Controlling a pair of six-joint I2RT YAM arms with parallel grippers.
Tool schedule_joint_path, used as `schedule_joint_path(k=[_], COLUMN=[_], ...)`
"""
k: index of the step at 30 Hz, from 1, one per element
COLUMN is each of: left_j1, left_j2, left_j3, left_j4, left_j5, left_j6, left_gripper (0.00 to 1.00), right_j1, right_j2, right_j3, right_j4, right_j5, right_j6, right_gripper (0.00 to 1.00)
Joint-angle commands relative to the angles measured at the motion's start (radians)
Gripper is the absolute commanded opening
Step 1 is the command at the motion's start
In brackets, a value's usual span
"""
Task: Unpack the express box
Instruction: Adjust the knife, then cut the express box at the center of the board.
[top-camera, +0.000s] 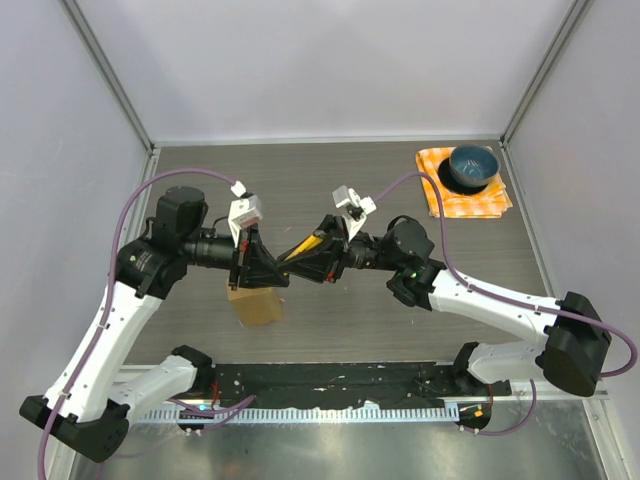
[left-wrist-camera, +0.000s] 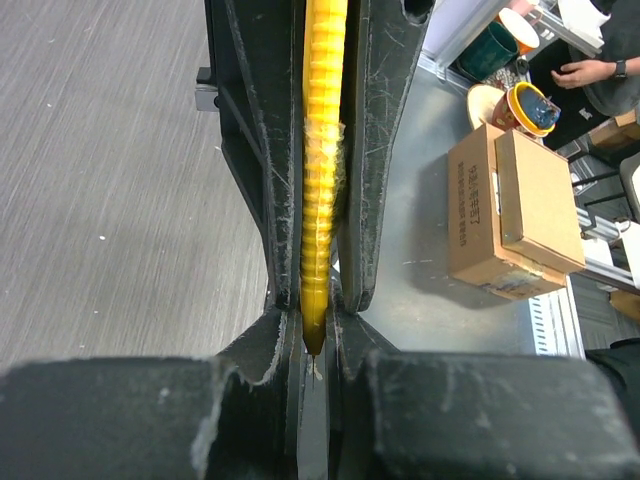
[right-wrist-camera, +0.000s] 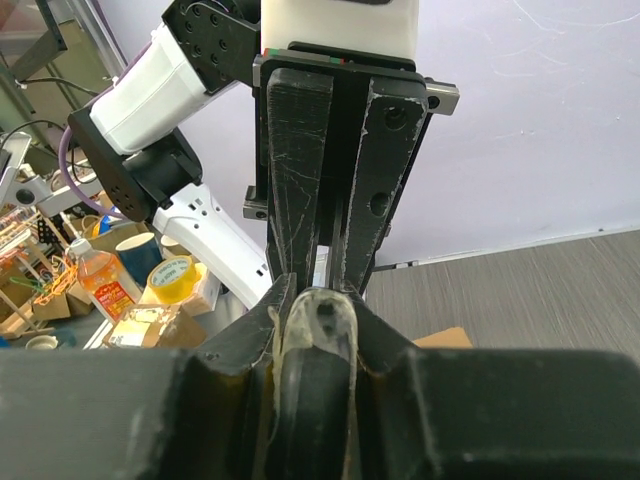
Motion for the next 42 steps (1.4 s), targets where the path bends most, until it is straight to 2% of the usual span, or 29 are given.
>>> schedule_joint_path(k=[1, 2, 6, 7, 8, 9, 11, 13, 16, 18, 23, 29, 32, 42], left_j1=[-0.009, -0.01, -0.01, -0.01, -0.01, -0.01, -0.01, -0.012, -0.01, -0.01, -0.01, -0.01, -0.01, -0.01], left_j2=[-0.007, -0.007, -0.009, -0.007, -0.006, -0.002, 0.004, 0.005, 0.008, 0.008, -0.018, -0.117, -0.116, -0.119], left_j3=[0.023, 0.024, 0.035, 0.04, 0.056, 0.07, 0.121, 0.154, 0.213, 0.208, 0.072, -0.075, -0.098, -0.204], left_j4=[-0.024, -0.031, -0.073, -0.084, -0.096, -0.139, -0.187, -0.256, -0.388, -0.451, -0.515, -0.414, -0.362, -0.187], left_j5=[0.043, 0.045, 0.034, 0.026, 0.017, -0.022, -0.085, -0.203, -0.366, -0.45, -0.563, -0.656, -0.684, -0.679], left_j6=[0.012, 0.015, 0.047, 0.055, 0.059, 0.093, 0.122, 0.208, 0.396, 0.453, 0.59, 0.661, 0.676, 0.71], left_gripper=[0.0, 0.0, 0.0, 0.02, 0.1, 0.39, 0.72, 1.0, 1.0, 1.0, 1.0, 1.0, 1.0, 1.0], right_j1=[-0.005, -0.006, -0.014, -0.015, -0.017, -0.017, -0.017, -0.017, -0.017, -0.017, -0.003, 0.001, 0.0, 0.006], right_j2=[0.002, -0.004, -0.025, -0.031, -0.036, -0.05, -0.067, -0.105, -0.159, -0.179, -0.206, -0.214, -0.219, -0.179], right_j3=[0.048, 0.039, -0.001, -0.006, -0.015, -0.017, -0.021, -0.021, -0.053, -0.083, -0.139, -0.162, -0.172, -0.222], right_j4=[0.051, 0.056, 0.108, 0.108, 0.104, 0.072, 0.021, -0.085, -0.177, -0.221, -0.261, -0.288, -0.284, -0.228], right_j5=[-0.002, 0.009, 0.052, 0.064, 0.075, 0.104, 0.13, 0.199, 0.291, 0.332, 0.434, 0.455, 0.455, 0.474], right_j6=[-0.007, -0.007, -0.004, -0.005, -0.01, -0.036, -0.074, -0.143, -0.215, -0.24, -0.294, -0.318, -0.32, -0.311], right_gripper=[0.06, 0.01, 0.01, 0.01, 0.01, 0.01, 0.01, 0.01, 0.01, 0.01, 0.01, 0.01, 0.01, 0.01])
